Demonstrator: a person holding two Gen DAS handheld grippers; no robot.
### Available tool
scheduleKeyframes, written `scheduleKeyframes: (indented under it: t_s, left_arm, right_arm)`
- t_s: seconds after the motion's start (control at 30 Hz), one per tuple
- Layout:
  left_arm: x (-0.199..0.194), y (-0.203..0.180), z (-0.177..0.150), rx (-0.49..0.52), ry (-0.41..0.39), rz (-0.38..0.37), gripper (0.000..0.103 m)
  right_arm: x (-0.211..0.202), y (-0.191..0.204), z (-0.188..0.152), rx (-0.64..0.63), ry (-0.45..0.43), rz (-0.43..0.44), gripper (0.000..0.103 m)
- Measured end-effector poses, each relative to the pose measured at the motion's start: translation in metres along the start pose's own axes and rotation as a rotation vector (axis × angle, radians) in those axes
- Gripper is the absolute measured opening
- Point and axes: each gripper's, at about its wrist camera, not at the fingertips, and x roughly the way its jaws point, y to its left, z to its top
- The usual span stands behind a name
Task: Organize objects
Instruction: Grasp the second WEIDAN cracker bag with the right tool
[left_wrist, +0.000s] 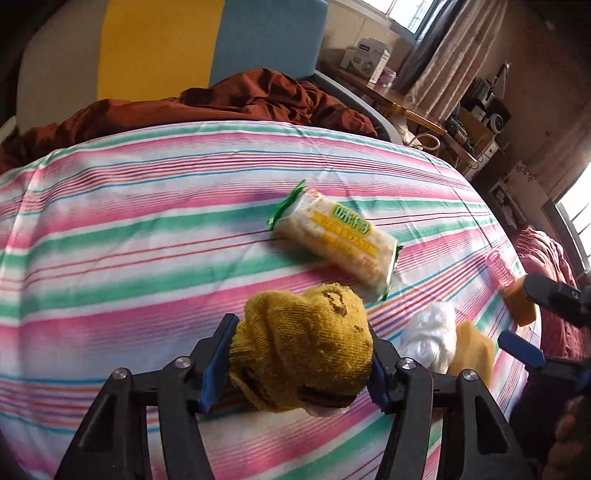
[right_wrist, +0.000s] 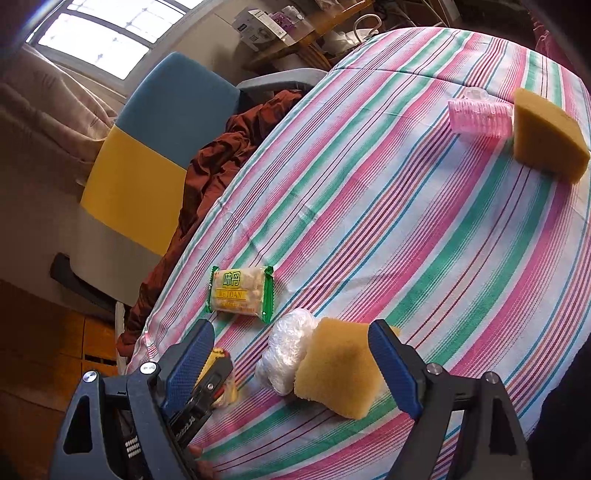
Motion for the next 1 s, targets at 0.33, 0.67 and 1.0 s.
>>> scheduleKeyframes:
  t_s: [0.33, 0.67, 1.0]
  left_arm:
    - [-0.062, 0.036, -0.081, -0.061, -0.097, 0.076, 0.064]
    - [-0.048, 0.025, -0.085, 0.052, -0.129, 0.122, 0.070]
    - [-0.051, 0.030, -0.088, 0.034, -0.152, 0.059, 0.076]
  right_arm:
    - [0.010, 0.011, -0.006, -0.067, 0.049, -0.035, 0.087]
    - [0.016, 0.020, -0.011, -0.135, 0.060, -0.090, 0.087]
    - [0.021, 0.032, -0.017, -0.212, 0.067, -0.156, 0.089]
